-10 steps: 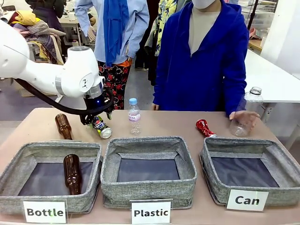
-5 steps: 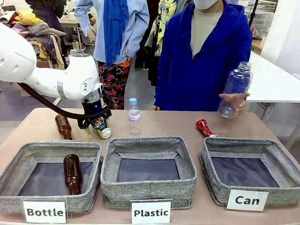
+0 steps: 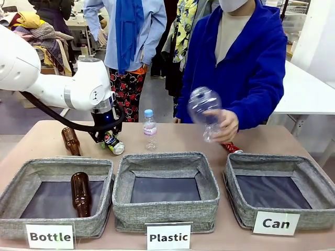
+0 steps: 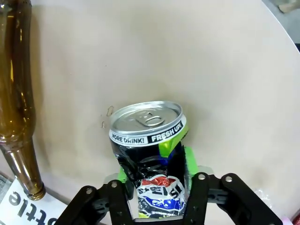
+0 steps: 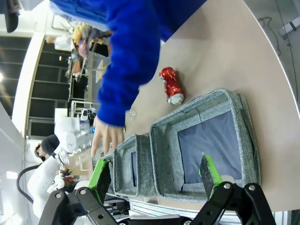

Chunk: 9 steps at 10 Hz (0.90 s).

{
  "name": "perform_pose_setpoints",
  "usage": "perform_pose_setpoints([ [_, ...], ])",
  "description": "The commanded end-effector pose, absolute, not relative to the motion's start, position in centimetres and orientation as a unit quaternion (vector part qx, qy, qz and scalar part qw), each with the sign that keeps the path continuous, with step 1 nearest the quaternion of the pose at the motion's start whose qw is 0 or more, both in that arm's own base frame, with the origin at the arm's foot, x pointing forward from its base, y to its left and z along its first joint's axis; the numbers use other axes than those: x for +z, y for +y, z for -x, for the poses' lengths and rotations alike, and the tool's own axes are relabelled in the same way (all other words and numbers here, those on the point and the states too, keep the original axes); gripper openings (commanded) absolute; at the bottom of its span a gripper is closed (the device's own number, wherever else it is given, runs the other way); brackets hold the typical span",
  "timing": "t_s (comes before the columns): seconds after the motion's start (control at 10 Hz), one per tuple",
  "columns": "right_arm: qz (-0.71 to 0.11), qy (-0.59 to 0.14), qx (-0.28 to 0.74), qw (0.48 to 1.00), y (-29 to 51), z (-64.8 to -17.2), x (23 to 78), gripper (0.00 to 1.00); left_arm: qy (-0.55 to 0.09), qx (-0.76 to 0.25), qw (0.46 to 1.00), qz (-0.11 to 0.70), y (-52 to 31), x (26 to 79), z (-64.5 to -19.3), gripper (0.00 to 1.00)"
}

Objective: Sort the can waste into the basket.
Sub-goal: Pick up the can waste from the table and place it in the right Fabric basket.

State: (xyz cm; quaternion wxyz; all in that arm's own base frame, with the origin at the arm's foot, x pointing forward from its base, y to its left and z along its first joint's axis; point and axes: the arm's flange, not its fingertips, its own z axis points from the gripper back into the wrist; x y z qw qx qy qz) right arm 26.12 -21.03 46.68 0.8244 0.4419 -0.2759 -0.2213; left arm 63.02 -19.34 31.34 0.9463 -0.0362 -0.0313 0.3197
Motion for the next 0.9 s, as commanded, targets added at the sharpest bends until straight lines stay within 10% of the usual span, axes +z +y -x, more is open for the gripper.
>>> perform_pose_setpoints([
  [0.0,-0.448,-0.291,-0.211,0.818,-21.2,-26.4,46.7,1.0,-0.034,0.33,0.942,0.044,-19.3,31.6,-63.2,0.0],
  [0.8,-0.448,-0.291,-0.211,0.818,-21.2,-26.4,46.7,1.0,-0.033,0.286,0.953,0.093,-14.6,38.5,-61.2,0.0],
])
